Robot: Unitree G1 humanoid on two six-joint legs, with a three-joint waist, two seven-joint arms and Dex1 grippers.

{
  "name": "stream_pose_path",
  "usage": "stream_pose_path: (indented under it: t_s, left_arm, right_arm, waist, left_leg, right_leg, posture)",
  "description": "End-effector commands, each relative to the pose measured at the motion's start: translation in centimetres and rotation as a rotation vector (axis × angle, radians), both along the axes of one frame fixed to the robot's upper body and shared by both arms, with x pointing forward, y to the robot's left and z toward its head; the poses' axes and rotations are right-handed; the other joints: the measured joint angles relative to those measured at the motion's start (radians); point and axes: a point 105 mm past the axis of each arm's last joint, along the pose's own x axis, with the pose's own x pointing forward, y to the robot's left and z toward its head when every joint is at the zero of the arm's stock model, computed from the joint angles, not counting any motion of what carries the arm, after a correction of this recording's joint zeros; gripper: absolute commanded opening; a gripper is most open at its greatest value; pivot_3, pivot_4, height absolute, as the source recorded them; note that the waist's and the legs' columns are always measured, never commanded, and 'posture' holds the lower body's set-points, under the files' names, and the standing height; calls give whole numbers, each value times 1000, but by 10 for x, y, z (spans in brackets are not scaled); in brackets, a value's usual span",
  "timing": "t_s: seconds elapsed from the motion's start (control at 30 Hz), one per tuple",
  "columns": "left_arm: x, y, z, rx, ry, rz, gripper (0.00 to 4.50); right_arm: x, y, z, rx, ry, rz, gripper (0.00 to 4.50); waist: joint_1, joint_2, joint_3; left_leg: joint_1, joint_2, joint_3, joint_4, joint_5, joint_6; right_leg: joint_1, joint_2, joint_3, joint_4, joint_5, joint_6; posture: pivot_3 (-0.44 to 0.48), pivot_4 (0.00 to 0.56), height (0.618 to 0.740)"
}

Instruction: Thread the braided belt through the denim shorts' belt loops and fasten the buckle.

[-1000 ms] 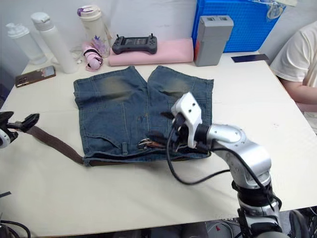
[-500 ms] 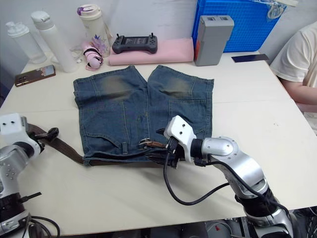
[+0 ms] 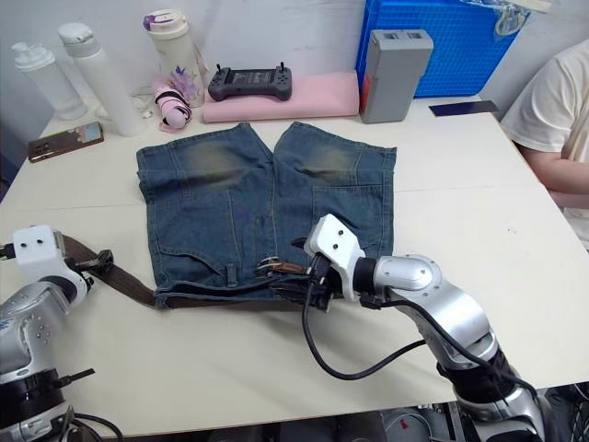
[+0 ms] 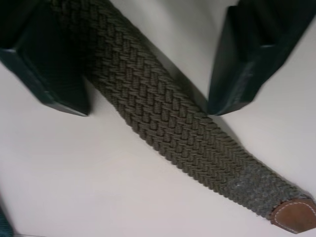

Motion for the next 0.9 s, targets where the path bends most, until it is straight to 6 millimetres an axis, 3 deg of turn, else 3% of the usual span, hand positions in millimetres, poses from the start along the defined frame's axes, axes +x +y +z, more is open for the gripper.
stream_pose_path:
  t_s: [0.03,0.2,0.37,0.43,0.53,0.6,0.67,0.73,0.9]
  left_arm:
    - [-7,10,-13,-29,32,56,2185]
    - [-2,10,-11,-44,-1,60,95]
    - [20,-13,32,41,-201,-81,95]
    - [28,-37,60,221,-271,-233,95]
    - [32,-68,82,457,-325,-425,95]
    - [29,-107,98,714,-372,-656,95]
    - [17,-146,95,970,-376,-934,95]
    - [4,-165,82,1107,-342,-1140,95]
    - [-14,-179,62,1254,-282,-1420,95]
  right_arm:
    - [-4,0,9,13,-47,24,4500]
    - [-3,1,11,19,-50,23,4500]
    - [-2,1,12,22,-53,18,4500]
    - [-2,-1,13,20,-60,12,4500]
    - [-1,-4,15,16,-71,7,4500]
    - [0,-6,17,7,-83,3,4500]
    - [3,-9,19,-15,-116,-12,4500]
    - [9,-11,19,-59,-193,-42,4500]
    - [23,-5,21,-204,-499,-60,4500]
  waist:
    - [-1,0,0]
    - [0,0,0]
    - [3,0,0]
    - [7,-1,0]
    - [9,-1,0]
    - [4,-1,0]
    - [2,0,1]
    - [1,0,1]
    - [-3,4,3]
  left_leg:
    - [0,0,0,0,0,0]
    - [0,0,0,0,0,0]
    - [-1,0,0,1,0,0]
    - [-1,0,-1,2,0,0]
    - [-3,-1,-2,2,0,0]
    - [-3,-1,-2,1,0,0]
    - [-3,-1,-1,0,0,0]
    - [-3,-1,-1,-1,0,0]
    - [-3,0,1,-1,0,0]
  right_leg:
    - [0,0,0,0,0,0]
    - [0,0,0,0,0,0]
    - [0,0,0,1,0,0]
    - [0,0,-1,0,0,0]
    - [0,0,-2,0,0,0]
    - [0,0,-1,-1,0,0]
    - [-1,0,-2,-1,0,0]
    - [-1,0,-1,-1,0,0]
    - [-3,0,-1,-3,0,0]
  posture:
    - [0,150,705]
    - [0,150,705]
    - [0,150,705]
    - [0,150,705]
    - [0,150,705]
    - [0,150,705]
    - [0,150,705]
    - [0,150,705]
    - [0,150,705]
